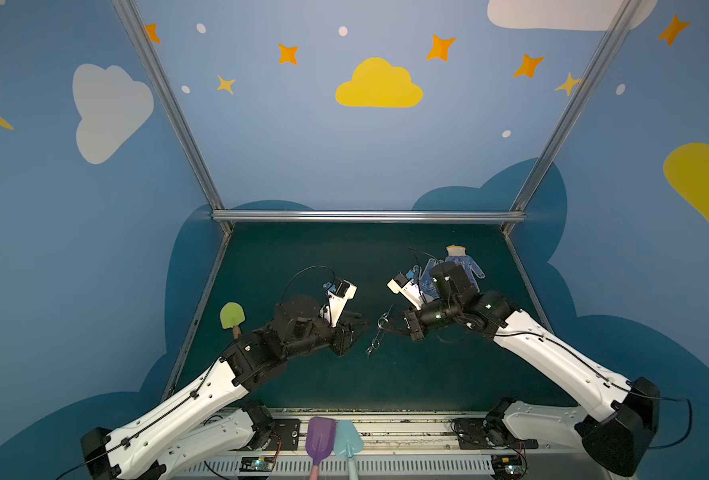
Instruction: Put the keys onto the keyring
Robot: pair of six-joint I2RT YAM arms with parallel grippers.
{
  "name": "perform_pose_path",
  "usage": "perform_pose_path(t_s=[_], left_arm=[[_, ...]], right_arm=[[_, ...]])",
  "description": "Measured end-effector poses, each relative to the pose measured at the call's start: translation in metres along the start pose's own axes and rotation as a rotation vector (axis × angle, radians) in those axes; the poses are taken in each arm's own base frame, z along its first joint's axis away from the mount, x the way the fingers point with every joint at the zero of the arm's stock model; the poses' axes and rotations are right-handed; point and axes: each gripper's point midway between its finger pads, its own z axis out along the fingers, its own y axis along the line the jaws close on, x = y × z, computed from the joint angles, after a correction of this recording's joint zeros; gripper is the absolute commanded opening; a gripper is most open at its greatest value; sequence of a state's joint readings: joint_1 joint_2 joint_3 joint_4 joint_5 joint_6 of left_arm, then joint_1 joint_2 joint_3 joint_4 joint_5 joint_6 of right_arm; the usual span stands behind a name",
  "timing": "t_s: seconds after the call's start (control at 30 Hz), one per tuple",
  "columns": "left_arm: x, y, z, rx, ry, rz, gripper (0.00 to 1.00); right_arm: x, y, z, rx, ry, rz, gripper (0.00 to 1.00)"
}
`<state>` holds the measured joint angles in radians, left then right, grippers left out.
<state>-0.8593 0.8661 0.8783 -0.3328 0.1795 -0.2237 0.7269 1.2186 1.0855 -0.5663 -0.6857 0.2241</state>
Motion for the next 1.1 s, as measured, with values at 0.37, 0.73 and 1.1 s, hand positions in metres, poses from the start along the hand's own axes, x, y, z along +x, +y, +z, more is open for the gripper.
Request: perform_pose_path(t_s=[0.37, 0.73, 1.1], left_arm=[[0.035, 0.045, 0.014, -0.181, 0.03, -0.137, 0.57], [0.057, 0.071, 0.01, -0.276, -0.023, -0.267, 0.58], [0.04, 0.084, -0.018, -0.348, -0.142, -0.292, 0.6]], right_arm=[[0.023, -0.056, 0.006, 0.239, 0.157, -0.023, 0.0], [0.007, -0.075, 0.04, 0.157, 0.103, -0.01, 0.0], [-0.043, -0.127, 0.128, 0.048, 0.07, 0.034, 0.0]])
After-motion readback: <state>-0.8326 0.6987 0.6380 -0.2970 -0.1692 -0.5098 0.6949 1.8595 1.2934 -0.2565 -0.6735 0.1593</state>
